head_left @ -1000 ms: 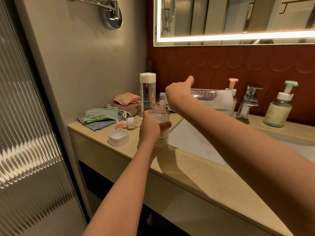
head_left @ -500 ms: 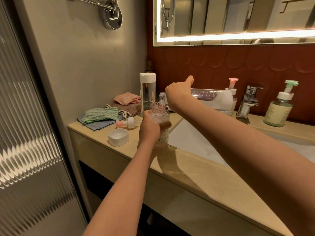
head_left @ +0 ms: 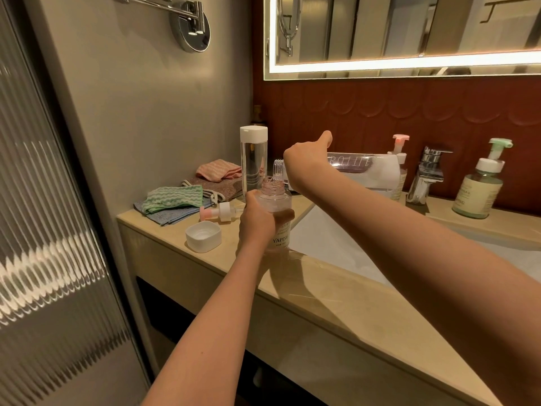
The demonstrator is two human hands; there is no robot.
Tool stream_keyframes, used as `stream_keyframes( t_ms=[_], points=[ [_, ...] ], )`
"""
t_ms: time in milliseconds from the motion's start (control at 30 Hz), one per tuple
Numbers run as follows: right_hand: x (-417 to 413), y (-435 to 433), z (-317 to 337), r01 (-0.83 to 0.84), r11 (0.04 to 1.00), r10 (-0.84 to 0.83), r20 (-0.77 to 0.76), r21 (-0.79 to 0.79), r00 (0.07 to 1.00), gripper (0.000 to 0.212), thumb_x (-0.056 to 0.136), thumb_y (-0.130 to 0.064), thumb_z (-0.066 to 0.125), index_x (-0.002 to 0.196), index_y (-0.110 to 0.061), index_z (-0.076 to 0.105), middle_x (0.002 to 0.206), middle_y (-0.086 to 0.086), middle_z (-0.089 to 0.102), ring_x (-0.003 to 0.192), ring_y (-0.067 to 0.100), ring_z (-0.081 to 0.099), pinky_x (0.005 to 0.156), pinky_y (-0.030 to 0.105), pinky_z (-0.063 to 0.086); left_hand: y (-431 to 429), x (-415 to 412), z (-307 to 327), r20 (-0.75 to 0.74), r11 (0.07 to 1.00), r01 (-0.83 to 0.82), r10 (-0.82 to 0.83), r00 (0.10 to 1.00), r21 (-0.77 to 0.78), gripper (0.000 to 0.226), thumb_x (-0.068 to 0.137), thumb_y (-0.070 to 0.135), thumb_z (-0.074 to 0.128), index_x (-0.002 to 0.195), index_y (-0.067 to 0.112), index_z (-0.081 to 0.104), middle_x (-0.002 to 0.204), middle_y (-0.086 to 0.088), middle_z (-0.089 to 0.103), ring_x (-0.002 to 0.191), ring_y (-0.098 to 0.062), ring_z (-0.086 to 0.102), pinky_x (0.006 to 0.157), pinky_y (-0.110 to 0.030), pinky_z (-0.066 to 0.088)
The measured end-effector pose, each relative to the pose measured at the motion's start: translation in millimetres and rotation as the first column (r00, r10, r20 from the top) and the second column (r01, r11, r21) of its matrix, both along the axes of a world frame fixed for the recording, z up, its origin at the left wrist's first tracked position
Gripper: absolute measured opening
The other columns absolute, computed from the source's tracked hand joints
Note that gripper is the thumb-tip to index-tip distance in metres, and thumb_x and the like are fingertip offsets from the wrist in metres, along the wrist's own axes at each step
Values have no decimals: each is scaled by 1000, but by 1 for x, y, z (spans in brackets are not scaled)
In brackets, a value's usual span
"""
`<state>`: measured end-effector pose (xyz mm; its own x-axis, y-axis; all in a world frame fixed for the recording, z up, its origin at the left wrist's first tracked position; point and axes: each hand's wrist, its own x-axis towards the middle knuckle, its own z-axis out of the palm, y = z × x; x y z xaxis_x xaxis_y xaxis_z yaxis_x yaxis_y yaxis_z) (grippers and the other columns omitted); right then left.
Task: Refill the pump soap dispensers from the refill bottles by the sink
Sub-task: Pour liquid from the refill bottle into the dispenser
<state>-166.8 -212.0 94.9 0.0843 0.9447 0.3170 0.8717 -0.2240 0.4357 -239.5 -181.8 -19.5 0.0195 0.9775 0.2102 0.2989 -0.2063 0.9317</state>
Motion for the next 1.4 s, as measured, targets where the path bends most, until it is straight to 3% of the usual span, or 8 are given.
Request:
stream_keyframes(
  t_ms=[300, 433, 600, 733, 867, 1033, 1233, 1400],
  points=[
    [-1, -2, 0, 1, 1000, -1, 0, -1, 1000, 8, 90, -15, 55, 92, -11, 48, 92, 5, 54, 103, 26, 53, 101, 45, 25, -1, 0, 0, 15, 1000, 14, -14, 1000, 2, 74, 75, 28, 76, 132, 17, 30, 131, -7, 51, 121, -29, 46, 96, -43, 39],
    [-1, -2, 0, 2, 1000, -2, 1, -1, 1000, 8, 90, -14, 54, 91, -11, 47, 91, 5, 53, 90, 25, 46, 100, 45, 26, 0, 0, 0, 28, 1000, 13, -13, 1000, -2, 74, 74, 27, 77, 131, 17, 31, 130, -7, 51, 120, -29, 47, 96, -44, 40],
    [0, -1, 1, 10, 1000, -10, -4, -6, 1000, 8, 91, -15, 54, 91, -11, 47, 73, 5, 46, 88, 25, 43, 100, 45, 26, 1, 1, -2, 38, 1000, 10, -10, 999, -2, 72, 74, 28, 76, 130, 18, 31, 128, -7, 52, 120, -30, 48, 96, -45, 40],
    [-1, -1, 1, 8, 1000, -8, -2, -13, 1000, 9, 90, -14, 55, 92, -11, 46, 89, 5, 52, 90, 24, 45, 101, 45, 26, 3, 1, -3, 34, 1000, 9, -9, 999, -3, 75, 72, 29, 78, 130, 19, 32, 126, -7, 54, 116, -29, 50, 97, -46, 42],
    [-2, -3, 1, 1, 1000, -1, 1, -8, 1000, 9, 91, -15, 54, 93, -11, 46, 91, 5, 53, 99, 25, 52, 103, 46, 25, 4, 1, -5, 39, 1000, 13, -13, 999, 7, 69, 77, 25, 74, 131, 20, 31, 124, -5, 53, 115, -26, 49, 95, -45, 43],
    [-3, -5, 2, -2, 1000, 2, -3, -11, 1000, 10, 91, -15, 54, 93, -12, 45, 91, 5, 52, 101, 26, 52, 102, 46, 25, 4, 1, -4, 31, 1000, 19, -19, 999, -1, 78, 72, 29, 78, 132, 18, 29, 128, -8, 52, 118, -29, 48, 97, -46, 42],
    [-2, -4, 2, -3, 1000, 3, -2, -7, 1000, 9, 91, -14, 54, 93, -12, 45, 91, 5, 52, 89, 25, 43, 101, 45, 25, 10, 1, -9, 2, 1000, 0, 0, 1000, 15, 57, 87, 23, 64, 131, 23, 28, 129, -7, 52, 117, -26, 50, 89, -40, 43],
    [-2, -3, 1, 2, 1000, -2, 9, -7, 1000, 9, 90, -13, 54, 93, -12, 45, 91, 5, 52, 92, 26, 47, 101, 45, 26, 10, 2, -10, -9, 1000, -12, 12, 1000, 13, 54, 88, 20, 62, 131, 24, 29, 128, -6, 52, 116, -26, 50, 86, -38, 42]
  ],
)
